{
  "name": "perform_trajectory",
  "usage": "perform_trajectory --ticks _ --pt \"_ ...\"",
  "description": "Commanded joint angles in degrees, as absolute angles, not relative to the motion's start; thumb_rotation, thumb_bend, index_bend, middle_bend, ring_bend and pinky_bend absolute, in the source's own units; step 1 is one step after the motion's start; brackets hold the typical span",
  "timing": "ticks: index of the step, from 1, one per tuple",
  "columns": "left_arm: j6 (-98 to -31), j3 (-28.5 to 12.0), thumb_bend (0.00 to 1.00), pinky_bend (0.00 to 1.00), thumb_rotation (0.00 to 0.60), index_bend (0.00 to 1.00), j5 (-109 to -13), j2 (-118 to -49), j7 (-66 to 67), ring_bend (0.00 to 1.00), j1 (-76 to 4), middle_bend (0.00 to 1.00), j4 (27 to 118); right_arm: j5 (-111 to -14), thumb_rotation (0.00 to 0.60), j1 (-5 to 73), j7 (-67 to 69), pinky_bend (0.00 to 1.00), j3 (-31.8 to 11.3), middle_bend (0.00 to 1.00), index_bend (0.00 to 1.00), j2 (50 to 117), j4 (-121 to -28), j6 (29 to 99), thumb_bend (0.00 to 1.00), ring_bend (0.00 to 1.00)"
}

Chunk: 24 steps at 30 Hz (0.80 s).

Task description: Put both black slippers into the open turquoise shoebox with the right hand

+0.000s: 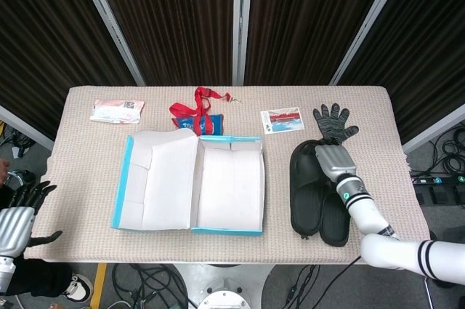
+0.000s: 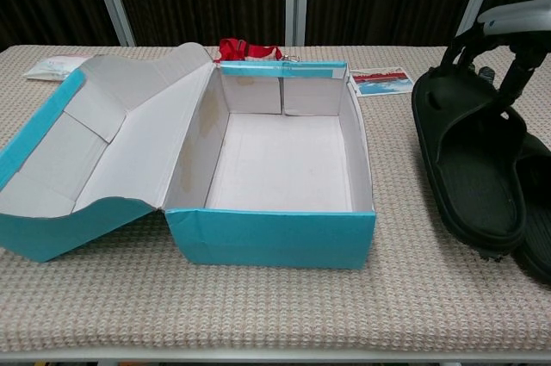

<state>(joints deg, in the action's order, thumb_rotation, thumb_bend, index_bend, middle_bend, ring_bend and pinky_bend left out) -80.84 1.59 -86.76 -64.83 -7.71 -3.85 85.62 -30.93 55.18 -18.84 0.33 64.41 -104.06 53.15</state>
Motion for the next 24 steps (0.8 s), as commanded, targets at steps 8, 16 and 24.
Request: perform_trajectory --ticks 8,16,24 --pt "-81.10 1.63 0.06 0.05 0.600 0.13 -86.66 -64.92 -7.07 0.00 -3.66 0.08 85.94 -43.76 0.600 46.96 -2.48 0.07 -7.25 0.45 0.51 49.80 -112.72 51.79 0.20 0.11" --pt "-81.44 1.70 0.06 0.05 0.600 0.13 -86.54 -65.17 -6.28 0.00 -3.34 0.08 85.80 -56.75 0.600 42.10 10.95 0.11 -12.64 0.46 0.51 59.41 -107.42 57.75 0.18 0.13" --pt "-81.63 1.63 0.06 0.05 0.600 0.13 -86.63 -65.21 -5.81 0.00 -3.33 0.08 85.77 -68.00 0.600 41.59 24.57 0.12 -14.96 0.46 0.51 73.38 -98.13 60.13 0.16 0.13"
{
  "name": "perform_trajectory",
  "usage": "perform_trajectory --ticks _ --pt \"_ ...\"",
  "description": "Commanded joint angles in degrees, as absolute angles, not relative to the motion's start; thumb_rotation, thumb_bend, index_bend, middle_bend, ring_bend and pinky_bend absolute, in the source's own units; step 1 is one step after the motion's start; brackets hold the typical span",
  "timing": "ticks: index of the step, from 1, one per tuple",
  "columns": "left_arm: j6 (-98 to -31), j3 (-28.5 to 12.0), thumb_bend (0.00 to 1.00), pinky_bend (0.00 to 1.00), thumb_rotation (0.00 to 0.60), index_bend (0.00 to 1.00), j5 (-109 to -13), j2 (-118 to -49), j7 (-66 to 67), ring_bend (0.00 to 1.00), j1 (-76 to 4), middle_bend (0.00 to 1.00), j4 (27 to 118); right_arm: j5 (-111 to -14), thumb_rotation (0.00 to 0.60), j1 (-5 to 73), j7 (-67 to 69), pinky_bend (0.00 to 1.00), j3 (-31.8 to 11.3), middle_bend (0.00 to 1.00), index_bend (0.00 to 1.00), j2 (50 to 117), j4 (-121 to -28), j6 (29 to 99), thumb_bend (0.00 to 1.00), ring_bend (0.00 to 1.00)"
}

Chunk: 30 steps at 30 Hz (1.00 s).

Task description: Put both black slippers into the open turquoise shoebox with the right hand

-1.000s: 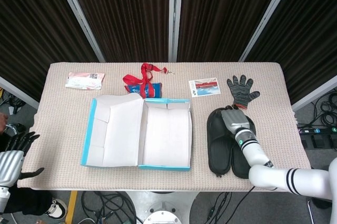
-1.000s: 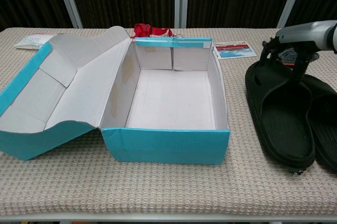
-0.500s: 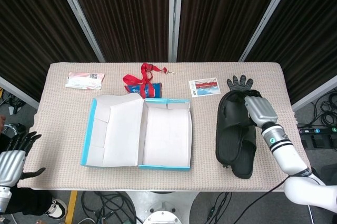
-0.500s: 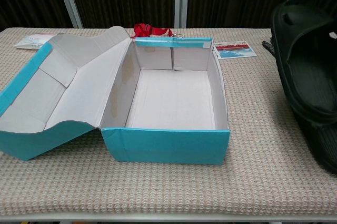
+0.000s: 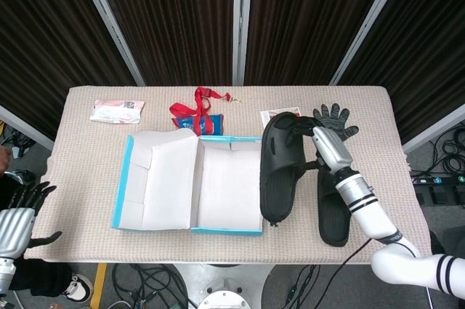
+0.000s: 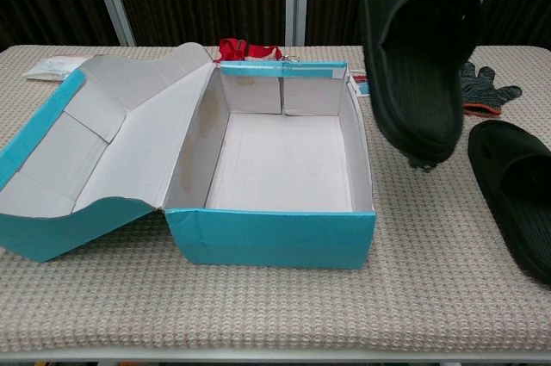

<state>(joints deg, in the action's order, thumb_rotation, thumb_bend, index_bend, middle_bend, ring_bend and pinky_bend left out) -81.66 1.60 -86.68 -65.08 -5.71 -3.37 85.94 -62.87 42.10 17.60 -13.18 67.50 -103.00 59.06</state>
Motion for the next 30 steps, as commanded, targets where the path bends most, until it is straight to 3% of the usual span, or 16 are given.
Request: perform_trajectory --ticks 1,18,30 --pt "-81.58 1.68 0.06 0.05 0.600 0.13 -86.60 -65.30 -5.88 0.00 -3.29 0.08 85.61 -68.71 0.600 41.75 26.09 0.12 -15.31 0.46 0.51 74.55 -97.13 60.10 0.16 0.13" --pt "-81.41 1.54 0.06 0.05 0.600 0.13 -85.15 -66.40 -10.19 0.00 -2.30 0.08 80.44 -72.01 0.600 47.51 44.11 0.17 -19.31 0.47 0.52 92.84 -81.54 53.80 0.14 0.13" --pt "-81.69 1.44 0.06 0.05 0.600 0.13 -85.44 -67.58 -13.30 0.00 -1.97 0.08 76.18 -77.26 0.600 51.25 61.37 0.18 -19.33 0.46 0.52 98.87 -71.26 47.18 0.08 0.13"
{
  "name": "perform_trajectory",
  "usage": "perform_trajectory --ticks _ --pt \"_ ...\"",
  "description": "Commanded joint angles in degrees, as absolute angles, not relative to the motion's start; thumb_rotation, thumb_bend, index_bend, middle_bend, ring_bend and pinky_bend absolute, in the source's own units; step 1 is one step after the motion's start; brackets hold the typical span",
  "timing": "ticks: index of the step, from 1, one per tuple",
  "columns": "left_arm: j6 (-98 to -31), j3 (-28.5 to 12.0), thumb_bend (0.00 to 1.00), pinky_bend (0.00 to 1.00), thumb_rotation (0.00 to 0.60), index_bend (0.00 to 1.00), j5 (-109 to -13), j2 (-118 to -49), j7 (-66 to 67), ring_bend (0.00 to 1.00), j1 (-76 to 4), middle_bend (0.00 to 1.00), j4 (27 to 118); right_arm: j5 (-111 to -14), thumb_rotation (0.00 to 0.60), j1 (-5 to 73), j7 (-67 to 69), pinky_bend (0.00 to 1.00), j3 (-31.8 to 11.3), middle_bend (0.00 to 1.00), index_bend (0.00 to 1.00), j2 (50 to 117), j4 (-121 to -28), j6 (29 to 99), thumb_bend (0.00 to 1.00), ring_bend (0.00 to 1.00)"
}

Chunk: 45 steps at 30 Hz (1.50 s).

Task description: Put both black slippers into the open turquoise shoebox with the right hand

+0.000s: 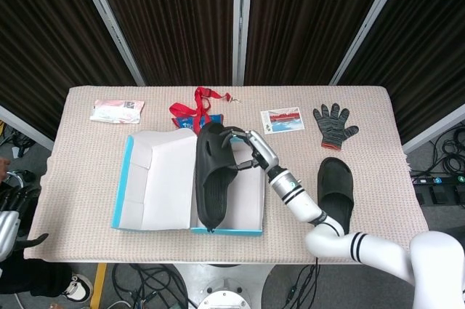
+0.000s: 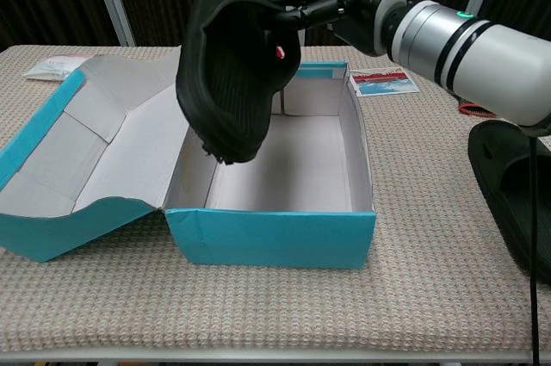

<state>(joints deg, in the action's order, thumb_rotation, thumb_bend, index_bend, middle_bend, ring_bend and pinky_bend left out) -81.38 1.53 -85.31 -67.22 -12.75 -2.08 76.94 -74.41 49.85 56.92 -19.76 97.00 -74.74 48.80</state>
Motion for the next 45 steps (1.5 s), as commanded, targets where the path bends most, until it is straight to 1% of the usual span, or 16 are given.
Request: perform_trajectory --ticks 1,7,16,31,45 --pt "-81.75 1.40 0.06 0.05 0.600 0.13 -85.46 -67.72 -13.49 0.00 -1.95 0.08 75.86 -77.96 0.600 51.49 62.32 0.19 -19.12 0.46 0.52 99.28 -70.36 47.19 0.08 0.13" --pt "-83.24 0.88 0.06 0.05 0.600 0.13 -85.97 -68.99 -14.61 0.00 -1.73 0.08 73.30 -82.50 0.600 53.19 67.74 0.19 -17.32 0.46 0.53 102.01 -64.09 48.34 0.08 0.13" --pt "-82.07 0.90 0.06 0.05 0.600 0.13 -85.50 -69.25 -15.93 0.00 -1.84 0.08 70.96 -84.23 0.600 55.77 75.44 0.19 -16.29 0.46 0.53 107.42 -54.33 49.08 0.09 0.13" --pt "-81.09 1.34 0.06 0.05 0.600 0.13 -85.66 -70.48 -19.11 0.00 -1.69 0.08 67.19 -84.99 0.600 59.69 79.01 0.20 -14.28 0.45 0.53 113.07 -43.68 47.03 0.09 0.13" --pt "-80.40 1.33 0.06 0.05 0.600 0.13 -85.61 -71.45 -20.95 0.00 -1.75 0.08 64.94 -85.79 0.600 61.29 80.10 0.20 -11.54 0.45 0.52 117.57 -35.42 45.40 0.10 0.13"
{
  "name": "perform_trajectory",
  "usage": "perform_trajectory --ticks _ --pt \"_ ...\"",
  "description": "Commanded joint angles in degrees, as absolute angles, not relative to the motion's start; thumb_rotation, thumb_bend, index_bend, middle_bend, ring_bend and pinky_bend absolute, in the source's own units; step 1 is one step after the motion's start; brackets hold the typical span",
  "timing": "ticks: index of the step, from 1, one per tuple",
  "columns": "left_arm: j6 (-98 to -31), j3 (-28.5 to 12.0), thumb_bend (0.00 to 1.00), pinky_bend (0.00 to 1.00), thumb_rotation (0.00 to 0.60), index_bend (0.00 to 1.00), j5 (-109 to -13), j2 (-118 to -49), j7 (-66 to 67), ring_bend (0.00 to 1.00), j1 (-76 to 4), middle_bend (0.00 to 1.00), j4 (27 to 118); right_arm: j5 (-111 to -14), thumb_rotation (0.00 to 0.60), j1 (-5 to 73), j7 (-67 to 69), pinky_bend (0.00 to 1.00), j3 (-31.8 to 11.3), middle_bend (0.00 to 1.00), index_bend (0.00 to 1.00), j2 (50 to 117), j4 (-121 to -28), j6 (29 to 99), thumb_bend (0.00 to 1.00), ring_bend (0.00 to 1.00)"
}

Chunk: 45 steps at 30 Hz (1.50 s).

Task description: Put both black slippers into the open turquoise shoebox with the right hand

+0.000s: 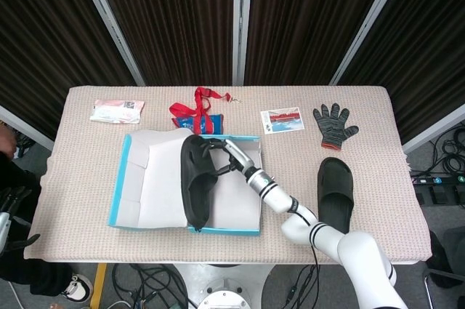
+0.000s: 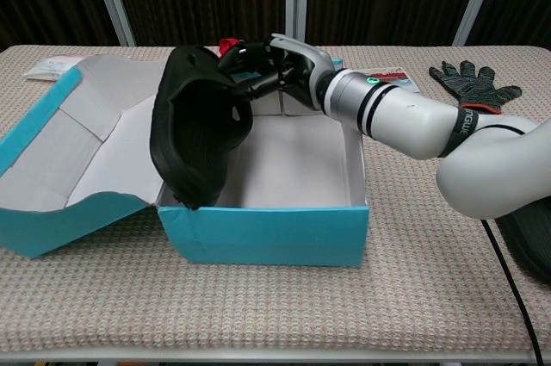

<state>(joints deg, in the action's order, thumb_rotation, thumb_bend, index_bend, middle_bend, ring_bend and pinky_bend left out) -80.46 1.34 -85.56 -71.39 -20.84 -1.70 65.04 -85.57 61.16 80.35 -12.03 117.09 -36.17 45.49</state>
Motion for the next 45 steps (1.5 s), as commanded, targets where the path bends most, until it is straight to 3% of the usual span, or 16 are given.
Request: perform_trajectory --ticks 1,24,29,38,45 --pt "-80.37 1.33 0.06 0.05 0.600 0.13 -85.65 -71.48 -21.02 0.00 -1.78 0.08 64.90 -85.83 0.600 61.26 79.86 0.20 -11.37 0.45 0.52 117.72 -35.15 45.43 0.10 0.13" --pt "-79.56 1.31 0.06 0.05 0.600 0.13 -85.56 -71.91 -21.75 0.00 -2.03 0.08 64.23 -85.98 0.600 60.06 71.38 0.20 -8.55 0.43 0.51 117.96 -31.56 44.61 0.08 0.13" --pt "-79.35 1.34 0.06 0.05 0.600 0.13 -85.37 -71.84 -22.35 0.00 -1.91 0.08 64.02 -87.03 0.600 60.18 72.57 0.20 -7.28 0.37 0.37 117.25 -32.02 44.32 0.00 0.09" --pt "-79.46 1.33 0.06 0.05 0.600 0.13 -85.82 -71.51 -21.03 0.00 -2.27 0.08 65.16 -89.52 0.600 59.97 76.20 0.14 -5.19 0.21 0.06 111.29 -37.81 46.49 0.00 0.00" --pt "-79.48 1.32 0.06 0.05 0.600 0.13 -85.92 -70.90 -19.46 0.00 -2.47 0.08 67.20 -90.45 0.600 58.90 74.01 0.12 -3.64 0.13 0.00 104.50 -45.49 47.60 0.00 0.00"
